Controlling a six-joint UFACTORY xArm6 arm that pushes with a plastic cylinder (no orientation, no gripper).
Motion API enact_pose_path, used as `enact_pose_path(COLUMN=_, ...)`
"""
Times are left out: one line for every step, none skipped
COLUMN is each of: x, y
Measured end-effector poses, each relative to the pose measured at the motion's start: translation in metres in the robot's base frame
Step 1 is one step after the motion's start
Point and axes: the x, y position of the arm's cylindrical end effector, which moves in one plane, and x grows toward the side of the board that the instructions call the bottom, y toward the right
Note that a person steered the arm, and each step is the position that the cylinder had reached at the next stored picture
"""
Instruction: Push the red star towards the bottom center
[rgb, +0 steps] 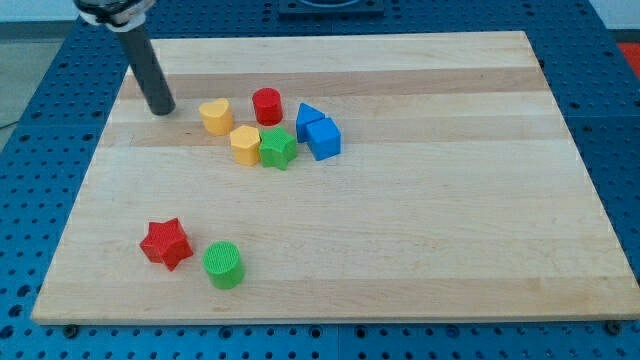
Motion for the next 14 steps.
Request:
enact_pose_path(x=0.005, y=0.028)
enact_pose_path(x=0.011, y=0.051)
enact_pose_path(x=0.020, y=0.071)
enact_pose_path(x=0.023, y=0.068)
enact_pose_path(x=0.023, y=0.038)
enact_pose_path(x=0.023, y=0.011)
enact_pose_path(x=0.023, y=0.004)
enact_pose_path(x=0.023, y=0.018)
enact_pose_path(x=0.029, y=0.002)
enact_pose_path(x=0.075, y=-0.080)
enact_pose_path(x=0.101, y=-0.088)
enact_pose_path(x=0.163, y=-0.070)
enact_pose_path(x=0.204, y=-0.025)
enact_pose_path(x=0.217, y=0.036)
